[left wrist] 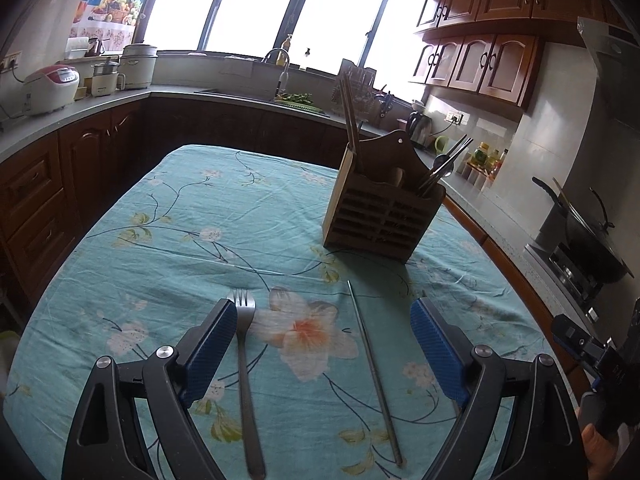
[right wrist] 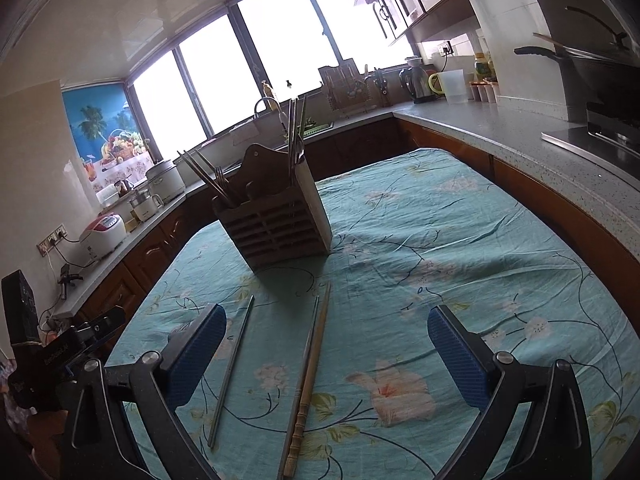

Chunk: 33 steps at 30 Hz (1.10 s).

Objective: Organize utensils
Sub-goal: 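Move both open grippers back down to the fork and chopsticks, then close the left gripper on a steel chopstick while the right gripper grasps a wooden chopstick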

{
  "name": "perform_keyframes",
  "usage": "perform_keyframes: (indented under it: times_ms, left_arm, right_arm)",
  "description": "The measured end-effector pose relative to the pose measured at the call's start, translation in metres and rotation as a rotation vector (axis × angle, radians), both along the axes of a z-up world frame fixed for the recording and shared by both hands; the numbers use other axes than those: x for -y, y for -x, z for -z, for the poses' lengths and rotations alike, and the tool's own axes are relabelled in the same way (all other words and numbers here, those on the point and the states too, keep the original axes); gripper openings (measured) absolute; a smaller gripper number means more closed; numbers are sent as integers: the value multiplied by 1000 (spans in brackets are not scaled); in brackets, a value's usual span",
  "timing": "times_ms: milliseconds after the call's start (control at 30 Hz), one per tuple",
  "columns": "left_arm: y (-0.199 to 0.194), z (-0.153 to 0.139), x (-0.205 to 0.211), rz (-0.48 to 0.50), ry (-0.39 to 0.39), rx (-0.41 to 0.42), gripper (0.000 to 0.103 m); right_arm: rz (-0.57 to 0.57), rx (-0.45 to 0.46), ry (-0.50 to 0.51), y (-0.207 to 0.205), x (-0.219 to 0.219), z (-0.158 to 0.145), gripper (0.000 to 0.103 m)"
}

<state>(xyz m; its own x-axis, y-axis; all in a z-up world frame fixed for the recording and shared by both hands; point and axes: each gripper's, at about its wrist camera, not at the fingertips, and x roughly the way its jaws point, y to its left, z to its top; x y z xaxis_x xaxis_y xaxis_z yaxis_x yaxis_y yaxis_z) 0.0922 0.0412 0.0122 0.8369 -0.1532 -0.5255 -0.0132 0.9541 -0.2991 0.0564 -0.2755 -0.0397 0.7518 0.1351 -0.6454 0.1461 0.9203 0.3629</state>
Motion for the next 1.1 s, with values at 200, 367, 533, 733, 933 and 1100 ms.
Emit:
perform_keyframes:
  times_ms: [200,367,533,733,933,1100]
  left_arm:
    - [-7,1,8,24,-23,-33,88]
    - [-16,4,14,40,-30,-62,88]
    - [-26,11,19,44,-32,-96,88]
    - [-43,20,25,66,-25,-146,87]
    - [-73,27,34,124,-27,-208,75]
    - [-105,36,43,173,-27,-264,57]
  right_arm:
    - [-18,-6,22,-3,-2,2,101]
    - [-29,-29,32,-9,-4,8,99]
    - [-39,-58,26,-16,-5,16,92]
    - [-56,-104,7,-28,-6,27,80]
    - [-89,-151,-15,-51,-6,36,56]
    - [-116,-219,-22,-77,-11,51,36]
